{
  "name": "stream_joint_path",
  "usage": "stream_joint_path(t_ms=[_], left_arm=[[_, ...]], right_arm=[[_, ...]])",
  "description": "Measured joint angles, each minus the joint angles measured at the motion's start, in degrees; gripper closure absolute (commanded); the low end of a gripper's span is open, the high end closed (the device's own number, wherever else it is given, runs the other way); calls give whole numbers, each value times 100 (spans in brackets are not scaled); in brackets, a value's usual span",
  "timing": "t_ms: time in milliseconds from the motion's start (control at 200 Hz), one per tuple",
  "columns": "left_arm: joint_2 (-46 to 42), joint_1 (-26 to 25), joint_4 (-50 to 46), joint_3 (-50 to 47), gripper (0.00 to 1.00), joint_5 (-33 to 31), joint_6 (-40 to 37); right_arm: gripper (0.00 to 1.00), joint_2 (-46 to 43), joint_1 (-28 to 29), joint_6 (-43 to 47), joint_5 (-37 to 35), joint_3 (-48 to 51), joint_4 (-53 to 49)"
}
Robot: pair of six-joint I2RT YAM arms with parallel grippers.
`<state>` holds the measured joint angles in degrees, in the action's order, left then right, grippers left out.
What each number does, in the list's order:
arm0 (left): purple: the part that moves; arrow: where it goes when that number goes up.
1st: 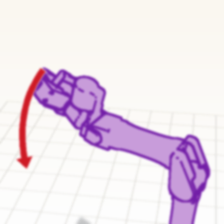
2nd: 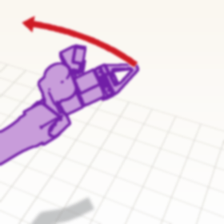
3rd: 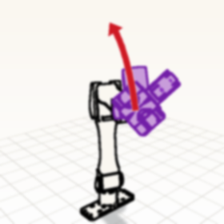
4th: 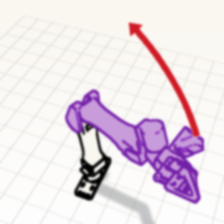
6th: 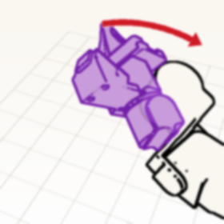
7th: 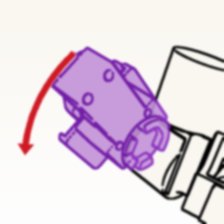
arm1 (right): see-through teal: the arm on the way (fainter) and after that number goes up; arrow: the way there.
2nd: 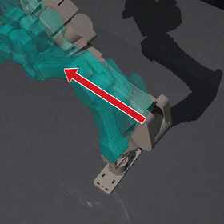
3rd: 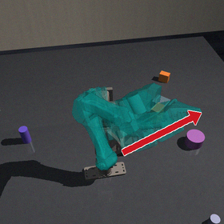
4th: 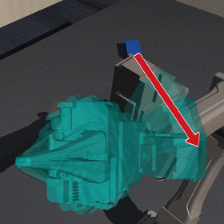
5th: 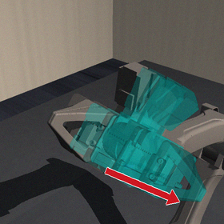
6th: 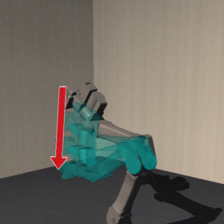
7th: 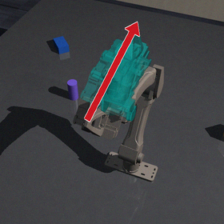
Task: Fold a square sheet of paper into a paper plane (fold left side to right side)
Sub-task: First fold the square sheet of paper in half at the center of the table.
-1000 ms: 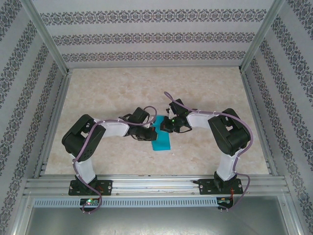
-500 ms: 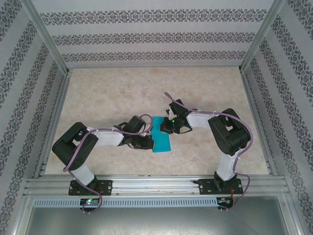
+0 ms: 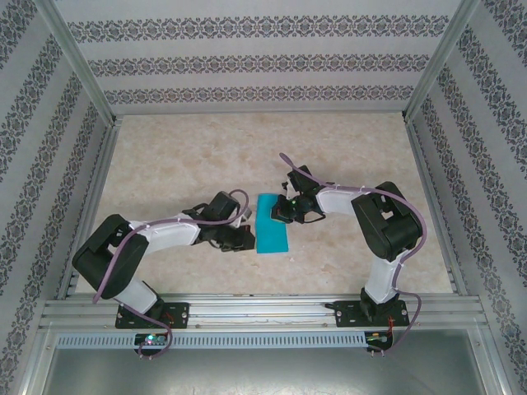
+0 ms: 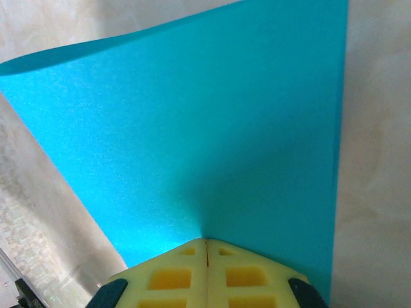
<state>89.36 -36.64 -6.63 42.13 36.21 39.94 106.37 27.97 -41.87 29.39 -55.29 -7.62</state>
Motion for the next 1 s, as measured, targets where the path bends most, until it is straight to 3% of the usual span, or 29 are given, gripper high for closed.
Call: stream_joint_path(t_ms=[420,999], left_arm=[[1303,0,662,483,94,400,114],[748,-92,1113,-348,94,369,114]], right_arm=[[100,-2,0,2,0,7,17],[100,-2,0,68,17,4,-26]])
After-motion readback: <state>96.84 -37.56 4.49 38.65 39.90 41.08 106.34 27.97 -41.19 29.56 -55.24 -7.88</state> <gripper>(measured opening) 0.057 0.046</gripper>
